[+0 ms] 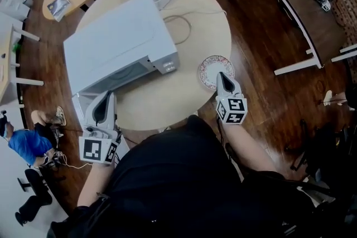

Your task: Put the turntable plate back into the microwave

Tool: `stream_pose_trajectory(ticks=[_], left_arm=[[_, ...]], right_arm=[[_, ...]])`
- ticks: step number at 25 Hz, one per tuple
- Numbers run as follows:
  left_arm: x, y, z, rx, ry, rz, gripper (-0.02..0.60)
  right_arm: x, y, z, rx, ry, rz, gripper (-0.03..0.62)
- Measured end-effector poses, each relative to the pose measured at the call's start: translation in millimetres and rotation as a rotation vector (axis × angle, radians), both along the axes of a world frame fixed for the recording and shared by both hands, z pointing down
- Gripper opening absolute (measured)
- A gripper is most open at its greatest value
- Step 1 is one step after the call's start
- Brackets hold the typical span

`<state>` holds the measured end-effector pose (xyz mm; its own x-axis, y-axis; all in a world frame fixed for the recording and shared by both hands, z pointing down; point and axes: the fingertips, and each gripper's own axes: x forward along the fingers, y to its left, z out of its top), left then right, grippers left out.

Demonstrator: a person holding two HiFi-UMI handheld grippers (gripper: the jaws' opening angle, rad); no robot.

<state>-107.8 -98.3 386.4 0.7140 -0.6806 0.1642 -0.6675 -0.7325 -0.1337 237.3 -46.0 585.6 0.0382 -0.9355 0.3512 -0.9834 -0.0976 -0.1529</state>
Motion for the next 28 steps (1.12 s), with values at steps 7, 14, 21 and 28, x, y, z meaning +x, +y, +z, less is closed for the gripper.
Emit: stream_pose_trajectory(ticks=[7, 14, 21, 28], left_arm=[[8.0, -2.4, -2.1, -0.007, -0.008, 0.001, 0.004], [8.8, -8.0, 0.4, -0.023, -0.014, -0.016, 0.003], [16.5, -13.6, 6.6, -0.044, -0.026, -0.012, 0.005], [24.2, -18.5, 10.7, -0.049, -0.046, -0.013, 0.003]], right_arm=[[30.1, 8.7, 28.7, -0.064, -0.032, 0.085, 0.045], [46.9, 13.2, 48.4, -0.1, -0.03, 0.128, 0.124], [66.4, 25.1, 74.9, -0.128, -0.103, 0.216, 0.203], [76.5, 30.0, 95.6, -0.173, -0.169, 0.258, 0.227]])
